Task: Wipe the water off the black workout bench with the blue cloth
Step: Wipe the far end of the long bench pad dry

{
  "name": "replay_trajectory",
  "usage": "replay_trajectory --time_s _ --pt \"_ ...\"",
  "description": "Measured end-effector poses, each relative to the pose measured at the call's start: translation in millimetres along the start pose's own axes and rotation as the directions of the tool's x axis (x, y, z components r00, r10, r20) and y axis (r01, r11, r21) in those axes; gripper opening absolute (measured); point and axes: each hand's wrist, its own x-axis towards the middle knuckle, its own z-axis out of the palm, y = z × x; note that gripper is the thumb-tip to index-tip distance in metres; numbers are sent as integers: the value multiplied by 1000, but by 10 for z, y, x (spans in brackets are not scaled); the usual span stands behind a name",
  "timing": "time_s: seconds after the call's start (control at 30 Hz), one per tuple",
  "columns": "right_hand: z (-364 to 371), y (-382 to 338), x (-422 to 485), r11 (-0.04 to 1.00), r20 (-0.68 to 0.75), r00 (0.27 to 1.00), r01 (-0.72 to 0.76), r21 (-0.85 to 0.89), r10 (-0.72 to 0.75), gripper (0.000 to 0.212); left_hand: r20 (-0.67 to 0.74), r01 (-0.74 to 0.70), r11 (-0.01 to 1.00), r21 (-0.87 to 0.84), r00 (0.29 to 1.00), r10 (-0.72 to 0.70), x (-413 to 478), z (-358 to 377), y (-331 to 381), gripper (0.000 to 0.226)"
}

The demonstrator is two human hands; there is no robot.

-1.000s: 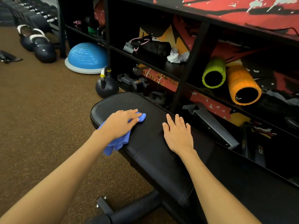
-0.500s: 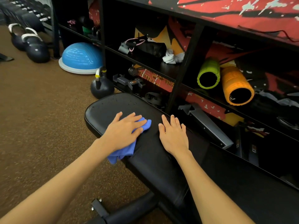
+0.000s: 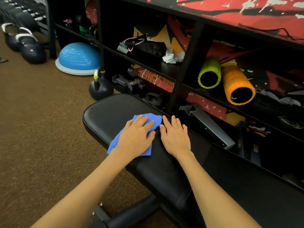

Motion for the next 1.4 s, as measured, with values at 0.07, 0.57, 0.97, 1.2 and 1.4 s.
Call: replay_trajectory --time_s 0.07,0.57,0.97,1.2,1.4 --pt "8 5 -19 1000 12 1000 -7 4 7 52 -5 -57 998 -28 998 57 -191 -124 -85 67" --pt "11 25 -5 1000 14 1000 -15 -15 16 53 94 115 974 194 986 -135 483 -94 -413 48" --pt "0 -33 -17 1000 4 1000 -6 -8 6 53 29 -39 997 -73 999 42 -214 -397 -1029 59" --pt "-5 -13 -10 999 3 1000 -9 -34 9 53 -44 356 934 -9 933 -356 254 -335 -1288 47" --pt "7 10 -11 999 -2 1000 -5 -34 5 53 -86 270 962 -32 959 -271 82 -324 -1073 42"
